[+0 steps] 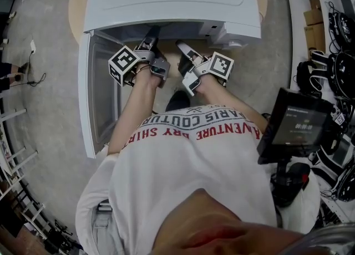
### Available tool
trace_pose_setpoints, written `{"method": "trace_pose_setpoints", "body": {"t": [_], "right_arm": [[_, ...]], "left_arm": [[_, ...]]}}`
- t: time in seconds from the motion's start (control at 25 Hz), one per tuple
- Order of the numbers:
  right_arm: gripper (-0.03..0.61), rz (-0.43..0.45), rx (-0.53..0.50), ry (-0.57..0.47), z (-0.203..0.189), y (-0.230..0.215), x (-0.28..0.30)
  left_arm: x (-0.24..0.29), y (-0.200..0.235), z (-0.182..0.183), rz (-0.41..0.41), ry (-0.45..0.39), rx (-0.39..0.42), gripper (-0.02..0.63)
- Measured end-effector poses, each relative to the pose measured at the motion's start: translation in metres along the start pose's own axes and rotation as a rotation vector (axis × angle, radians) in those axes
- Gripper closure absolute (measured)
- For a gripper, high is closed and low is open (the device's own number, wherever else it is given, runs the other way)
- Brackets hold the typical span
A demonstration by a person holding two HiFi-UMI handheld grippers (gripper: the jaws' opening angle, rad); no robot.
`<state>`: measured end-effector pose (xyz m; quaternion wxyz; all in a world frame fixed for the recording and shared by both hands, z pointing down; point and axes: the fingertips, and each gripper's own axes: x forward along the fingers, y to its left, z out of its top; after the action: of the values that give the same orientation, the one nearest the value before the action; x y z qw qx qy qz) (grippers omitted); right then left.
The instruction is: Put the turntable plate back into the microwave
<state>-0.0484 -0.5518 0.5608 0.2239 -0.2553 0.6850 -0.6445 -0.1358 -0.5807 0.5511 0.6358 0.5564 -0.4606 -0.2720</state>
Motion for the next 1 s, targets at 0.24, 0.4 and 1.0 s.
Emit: {"method": "trace_pose_setpoints", "body": {"t": [0.24,0.4,1.0], "right_arm": [[0.525,-0.052,-0.058,0.029,0.003,-0.007,-0.003],[0.528,-0.063,-0.183,0.081,0.003,0.002,-0.014],[0.577,0.135,-0.975,0.434,-0.156,0.176,-0.244]], "left_arm": [[0.0,0.005,-0.003,-0.1,0.015,-0.035,0.34],[-0.009,0.0,-0.022,-0.179,0.075,0.039,0.575],[-0.251,-0.117,-0.267,-0.353,0.276,1.185,0.614]]}}
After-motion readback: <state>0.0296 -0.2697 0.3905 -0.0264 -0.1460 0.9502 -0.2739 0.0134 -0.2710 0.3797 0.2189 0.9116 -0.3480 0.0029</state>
